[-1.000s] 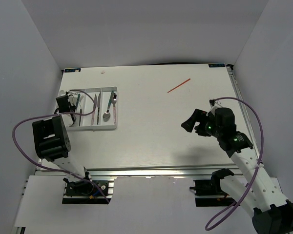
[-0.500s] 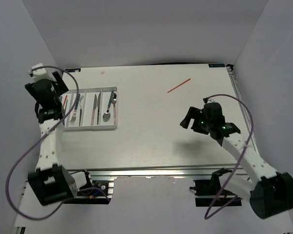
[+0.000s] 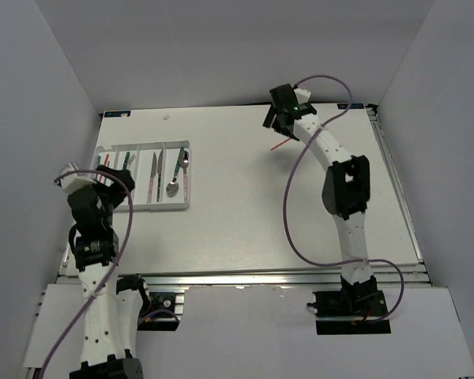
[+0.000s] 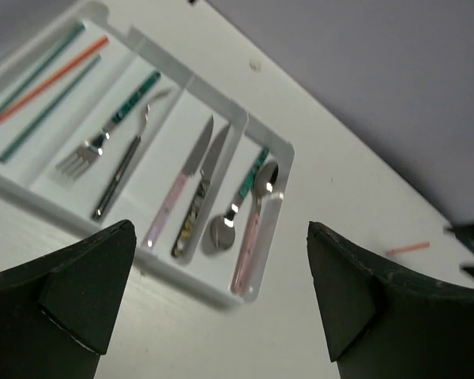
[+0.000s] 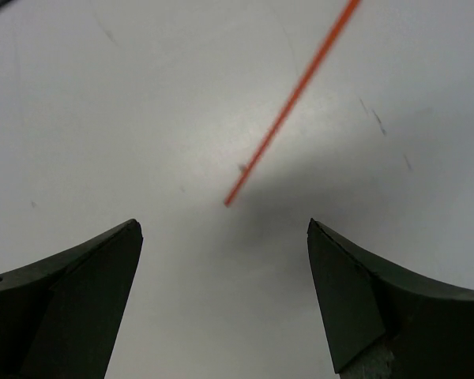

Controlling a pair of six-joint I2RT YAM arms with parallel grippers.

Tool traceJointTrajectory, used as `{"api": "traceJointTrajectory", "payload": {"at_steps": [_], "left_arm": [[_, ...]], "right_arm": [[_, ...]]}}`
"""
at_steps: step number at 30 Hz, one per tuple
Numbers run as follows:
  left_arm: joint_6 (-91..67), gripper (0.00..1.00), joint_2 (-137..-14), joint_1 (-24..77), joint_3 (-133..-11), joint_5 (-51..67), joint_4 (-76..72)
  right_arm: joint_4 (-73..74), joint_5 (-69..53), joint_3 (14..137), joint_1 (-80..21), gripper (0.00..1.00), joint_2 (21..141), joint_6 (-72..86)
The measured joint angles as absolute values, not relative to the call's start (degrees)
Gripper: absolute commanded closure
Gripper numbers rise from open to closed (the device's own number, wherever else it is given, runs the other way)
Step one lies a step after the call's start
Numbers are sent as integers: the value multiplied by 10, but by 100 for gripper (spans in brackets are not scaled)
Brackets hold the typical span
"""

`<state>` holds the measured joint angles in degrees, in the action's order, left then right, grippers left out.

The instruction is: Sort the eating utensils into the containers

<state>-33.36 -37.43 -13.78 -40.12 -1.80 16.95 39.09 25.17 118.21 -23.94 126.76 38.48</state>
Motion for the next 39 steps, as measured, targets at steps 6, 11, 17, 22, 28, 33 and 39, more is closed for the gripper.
{"api": "traceJointTrajectory", "payload": {"at_steps": [6, 11, 17, 22, 28, 33, 39], "left_arm": [[-321, 2, -315, -100, -341, 31, 191], [-319, 2, -320, -90, -340, 87, 173], [-324, 2, -307, -88, -321, 138, 147], [-326, 2, -314, -88, -321, 162, 136], [-326, 2, -322, -82, -321, 174, 133], [-326, 2, -330, -79, -321, 182, 133], [-326, 2, -340, -77, -321, 187, 133]], "right_arm": [[384, 318, 1292, -220, 11, 1384, 394], [362, 391, 1317, -198, 13, 1442, 344], [271, 416, 1326, -187, 13, 1479, 274], [240, 412, 1336, -187, 14, 1486, 256], [225, 384, 1354, -179, 22, 1507, 247], [235, 343, 1385, -152, 26, 1546, 246], [268, 286, 1402, -125, 36, 1547, 239]]}}
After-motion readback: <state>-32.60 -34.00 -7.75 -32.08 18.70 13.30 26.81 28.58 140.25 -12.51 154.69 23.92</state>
